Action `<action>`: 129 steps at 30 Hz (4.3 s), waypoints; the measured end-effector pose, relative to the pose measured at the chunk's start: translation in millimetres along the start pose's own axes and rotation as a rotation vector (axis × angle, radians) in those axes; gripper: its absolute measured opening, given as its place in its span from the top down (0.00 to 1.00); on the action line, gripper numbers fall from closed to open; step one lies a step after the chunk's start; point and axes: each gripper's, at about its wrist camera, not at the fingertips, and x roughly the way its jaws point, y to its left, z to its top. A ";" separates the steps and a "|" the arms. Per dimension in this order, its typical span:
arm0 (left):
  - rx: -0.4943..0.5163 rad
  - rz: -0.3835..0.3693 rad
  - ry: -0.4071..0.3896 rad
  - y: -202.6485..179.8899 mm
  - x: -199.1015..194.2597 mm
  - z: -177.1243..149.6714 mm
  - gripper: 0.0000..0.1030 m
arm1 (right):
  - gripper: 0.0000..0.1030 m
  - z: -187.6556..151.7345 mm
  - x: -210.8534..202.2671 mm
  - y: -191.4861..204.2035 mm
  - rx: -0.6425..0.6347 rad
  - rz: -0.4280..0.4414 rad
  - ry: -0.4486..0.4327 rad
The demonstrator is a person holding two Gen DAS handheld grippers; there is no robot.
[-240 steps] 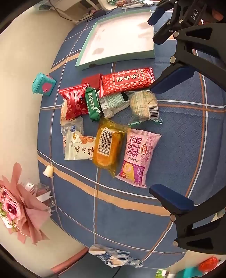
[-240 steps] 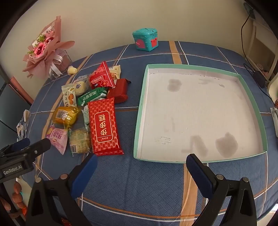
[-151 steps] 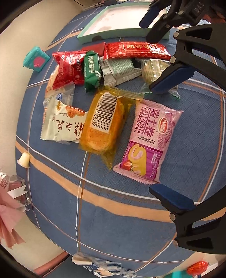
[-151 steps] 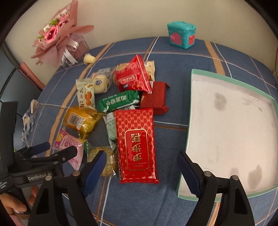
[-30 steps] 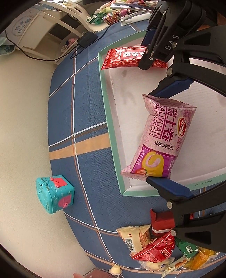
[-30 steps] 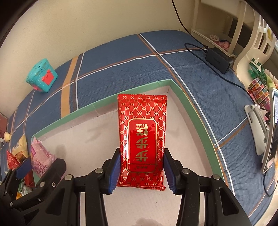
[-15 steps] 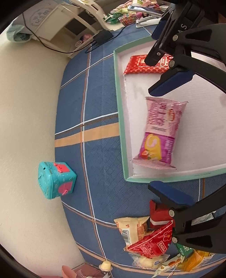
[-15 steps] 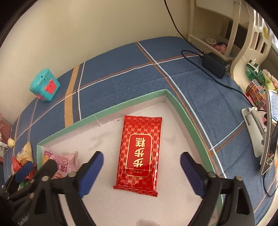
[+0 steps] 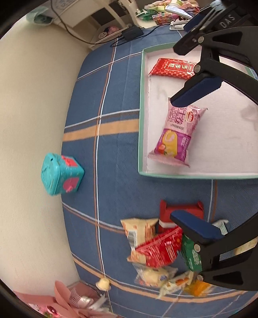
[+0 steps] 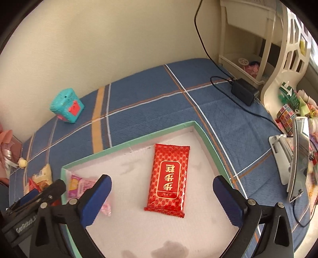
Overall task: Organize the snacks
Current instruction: 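Withdraw both tools from the tray back toward the snack pile, then grasp the yellow bread pack with the left tool while the right tool grasps the round biscuit pack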
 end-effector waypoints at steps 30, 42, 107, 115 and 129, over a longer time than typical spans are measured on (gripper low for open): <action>-0.121 0.176 0.049 106.7 -38.5 -76.4 0.00 | 0.00 -73.9 -30.3 90.3 -0.229 0.123 0.056; -0.205 0.210 0.008 147.2 -59.6 -92.8 0.00 | 0.00 -102.6 -37.2 109.7 -0.240 0.172 0.090; -0.600 0.213 0.082 290.4 -26.6 -113.0 0.00 | 0.01 -200.1 35.6 277.1 -0.603 0.135 0.274; -0.606 0.200 0.077 286.0 -6.3 -97.9 0.00 | 0.01 -192.5 26.0 250.1 -0.614 0.151 0.293; -0.645 0.272 0.176 312.9 -2.3 -121.4 0.00 | 0.02 -193.2 30.6 243.6 -0.603 0.170 0.332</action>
